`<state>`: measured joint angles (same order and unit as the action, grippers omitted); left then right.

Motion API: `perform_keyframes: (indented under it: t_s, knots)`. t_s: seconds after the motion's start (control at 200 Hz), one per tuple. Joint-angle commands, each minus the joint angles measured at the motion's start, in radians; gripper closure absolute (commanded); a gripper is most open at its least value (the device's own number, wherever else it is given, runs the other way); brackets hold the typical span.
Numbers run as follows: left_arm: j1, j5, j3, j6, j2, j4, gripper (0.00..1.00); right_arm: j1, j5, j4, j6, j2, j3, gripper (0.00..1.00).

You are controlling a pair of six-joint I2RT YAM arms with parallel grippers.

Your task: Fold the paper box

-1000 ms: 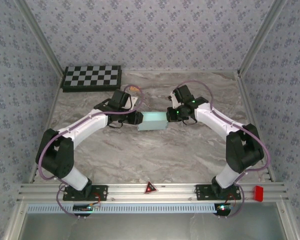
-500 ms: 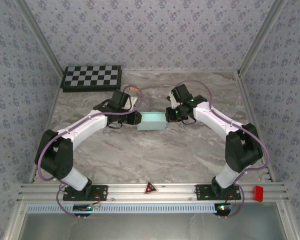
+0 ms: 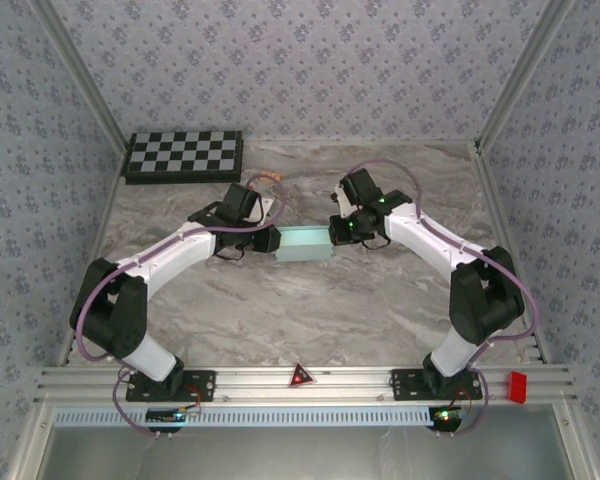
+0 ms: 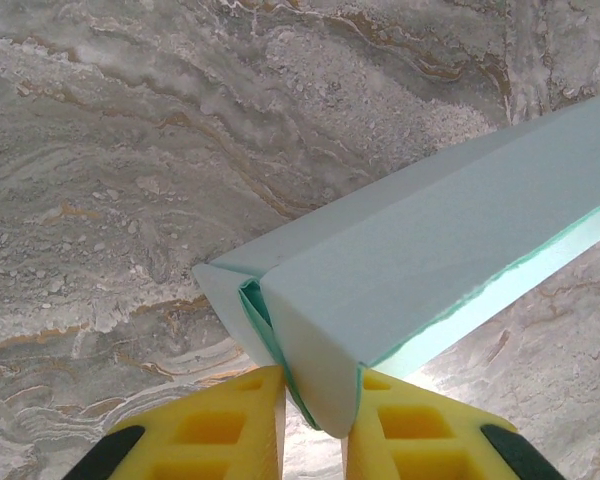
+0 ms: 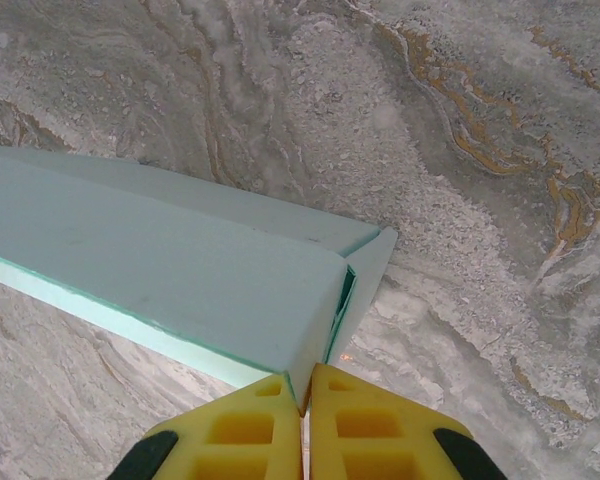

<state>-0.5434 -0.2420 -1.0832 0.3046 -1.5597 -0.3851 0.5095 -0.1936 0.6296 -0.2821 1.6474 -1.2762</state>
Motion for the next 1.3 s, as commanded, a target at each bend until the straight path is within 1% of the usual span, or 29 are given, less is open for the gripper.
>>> perform_keyframes:
  t_s: [0.0,0.215,0.455,0.63,1.024,1.294]
  knots:
    - [0.004,0.018,0.018,0.002,-0.017,-0.018,0.81,0.007,0.022,0.043,0.013,0.023,-0.006,0.92]
    - [0.004,0.013,0.029,0.001,-0.020,-0.022,0.80,0.011,0.020,0.042,0.012,0.023,0.012,0.92]
    - [0.004,-0.007,-0.001,-0.005,0.011,-0.024,0.70,0.014,0.028,0.041,0.009,0.011,0.001,0.92]
    - [0.005,-0.008,-0.037,-0.017,0.016,-0.036,0.67,0.014,0.032,0.046,0.007,0.009,-0.016,0.91]
    - [0.006,-0.009,-0.059,-0.021,0.030,-0.041,0.65,0.013,0.046,0.058,0.009,-0.018,-0.046,0.80]
    - [0.007,-0.011,-0.049,-0.027,0.051,-0.045,0.62,0.014,0.052,0.057,0.011,-0.025,-0.054,0.77]
